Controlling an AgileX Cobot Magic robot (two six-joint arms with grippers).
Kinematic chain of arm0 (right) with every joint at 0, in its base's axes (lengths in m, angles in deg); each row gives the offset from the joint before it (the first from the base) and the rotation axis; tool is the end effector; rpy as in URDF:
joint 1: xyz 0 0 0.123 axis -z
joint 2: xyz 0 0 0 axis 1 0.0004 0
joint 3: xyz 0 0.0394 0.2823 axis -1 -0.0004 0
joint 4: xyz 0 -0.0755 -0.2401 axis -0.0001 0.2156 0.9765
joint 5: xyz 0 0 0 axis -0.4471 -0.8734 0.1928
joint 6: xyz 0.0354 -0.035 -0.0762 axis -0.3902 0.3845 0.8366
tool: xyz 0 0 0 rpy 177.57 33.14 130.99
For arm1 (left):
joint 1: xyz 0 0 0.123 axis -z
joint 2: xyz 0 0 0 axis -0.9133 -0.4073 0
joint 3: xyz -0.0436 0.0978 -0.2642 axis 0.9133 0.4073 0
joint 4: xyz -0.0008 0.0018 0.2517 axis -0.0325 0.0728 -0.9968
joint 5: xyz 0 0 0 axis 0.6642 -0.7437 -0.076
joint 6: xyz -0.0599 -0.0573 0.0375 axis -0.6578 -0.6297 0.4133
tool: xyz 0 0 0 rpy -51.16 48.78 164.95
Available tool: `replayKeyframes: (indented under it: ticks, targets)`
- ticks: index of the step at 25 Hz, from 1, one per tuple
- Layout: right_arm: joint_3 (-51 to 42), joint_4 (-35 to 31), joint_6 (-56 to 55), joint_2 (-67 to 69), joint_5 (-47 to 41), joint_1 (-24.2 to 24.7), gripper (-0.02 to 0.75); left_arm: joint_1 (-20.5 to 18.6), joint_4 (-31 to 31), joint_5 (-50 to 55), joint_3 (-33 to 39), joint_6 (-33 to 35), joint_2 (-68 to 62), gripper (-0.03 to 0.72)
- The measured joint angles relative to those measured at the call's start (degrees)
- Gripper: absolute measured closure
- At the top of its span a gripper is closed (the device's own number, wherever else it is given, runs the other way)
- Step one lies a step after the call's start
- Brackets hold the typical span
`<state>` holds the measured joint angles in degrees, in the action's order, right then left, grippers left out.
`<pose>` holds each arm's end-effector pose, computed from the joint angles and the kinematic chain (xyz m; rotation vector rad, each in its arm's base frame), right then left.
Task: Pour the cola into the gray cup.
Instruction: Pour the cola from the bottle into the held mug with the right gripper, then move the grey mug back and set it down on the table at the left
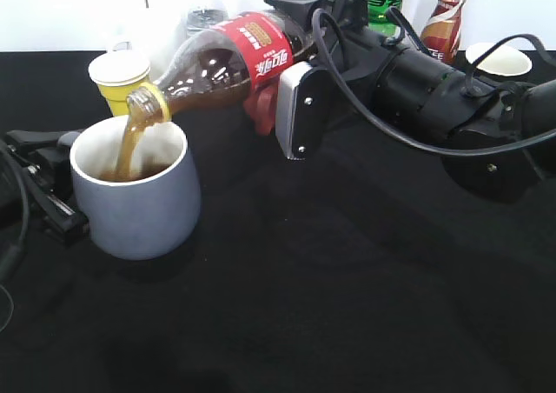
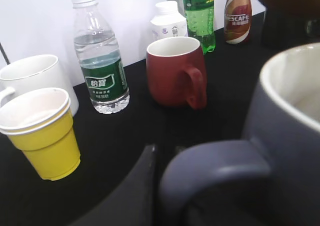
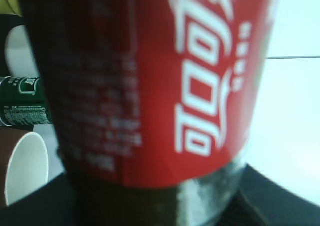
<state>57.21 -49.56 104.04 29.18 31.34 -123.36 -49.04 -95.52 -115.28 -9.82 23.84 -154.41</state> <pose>0.3000 0.2195 0.2228 -1.3641 0.5818 -0.6205 0.1976 -0.0893 0.1878 0.6187 1.6451 -0.3690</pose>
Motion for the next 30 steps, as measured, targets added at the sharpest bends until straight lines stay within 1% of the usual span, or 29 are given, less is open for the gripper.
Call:
replayKeyframes:
  ticks: [26, 28, 30]
  targets:
    - [0.0, -0.2, 1.0, 0.0, 0.0, 0.0, 0.368, 0.0, -0.1, 0.9, 0.0, 0.1, 0.0, 0.631]
    - [0.0, -0.1, -1.1, 0.0, -0.1, 0.0, 0.368, 0.0, -0.1, 0.9, 0.0, 0.1, 0.0, 0.631]
    - [0.0, 1.0, -9.0, 0.0, -0.1, 0.0, 0.368, 0.0, -0.1, 0.9, 0.0, 0.1, 0.0, 0.631]
